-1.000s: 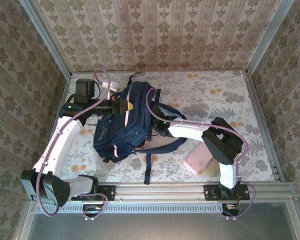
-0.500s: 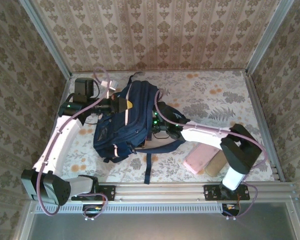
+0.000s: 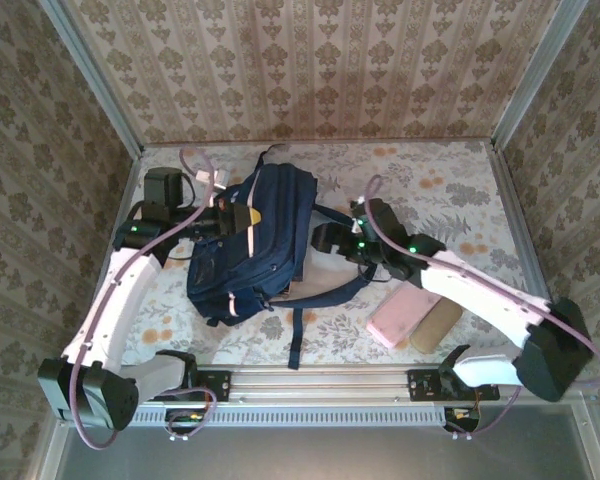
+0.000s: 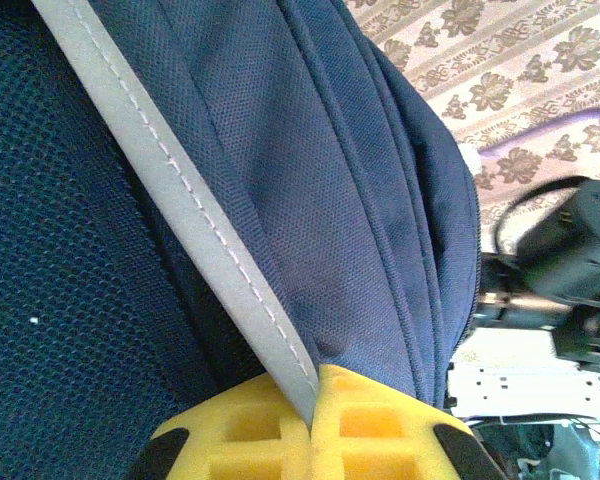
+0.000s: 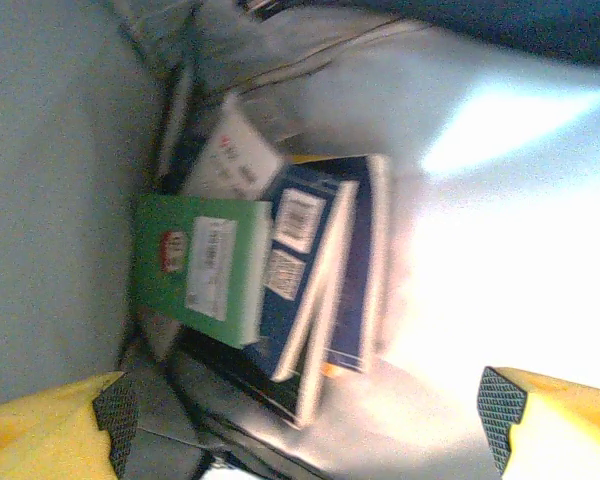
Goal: Pack books, pencil case, and school supplies into a backpack
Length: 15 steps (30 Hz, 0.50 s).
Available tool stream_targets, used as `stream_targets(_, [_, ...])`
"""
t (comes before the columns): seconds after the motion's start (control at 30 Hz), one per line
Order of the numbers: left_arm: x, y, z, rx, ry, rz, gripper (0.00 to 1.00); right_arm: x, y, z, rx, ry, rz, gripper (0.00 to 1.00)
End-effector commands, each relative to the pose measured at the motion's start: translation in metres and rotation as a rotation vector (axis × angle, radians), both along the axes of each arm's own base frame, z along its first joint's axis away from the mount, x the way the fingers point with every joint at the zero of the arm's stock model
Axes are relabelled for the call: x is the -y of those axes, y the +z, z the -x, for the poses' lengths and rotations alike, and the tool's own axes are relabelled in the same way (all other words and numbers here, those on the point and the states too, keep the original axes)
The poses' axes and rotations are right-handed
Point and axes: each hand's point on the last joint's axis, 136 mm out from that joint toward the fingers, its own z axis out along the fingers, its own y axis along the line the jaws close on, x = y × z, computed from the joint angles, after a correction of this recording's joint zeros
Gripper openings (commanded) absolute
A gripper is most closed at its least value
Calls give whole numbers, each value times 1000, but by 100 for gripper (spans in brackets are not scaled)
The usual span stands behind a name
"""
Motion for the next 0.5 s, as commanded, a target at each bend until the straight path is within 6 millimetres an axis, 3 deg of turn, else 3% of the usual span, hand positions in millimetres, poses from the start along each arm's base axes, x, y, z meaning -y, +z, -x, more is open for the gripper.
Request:
stream_targets(0.0, [-4,28,1,171,18,15,0,81,-18,25,-91,-186,283,90])
stream_targets(0.17, [-3,12,3,191,32,-14,0,164,-44,70,-286,-424,388,87])
stream_targets(0.27, [0,1,4,191,25,-35,0,203,-61,96,-392,-574,428,83])
stream_targets(0.37, [3,-3,7,215,17,-66,0,228,-79,117,-475,-679,437,78])
stream_targets(0.47, [9,1,15,240,-10,-81,0,239,-97,131,-559,-743,412,74])
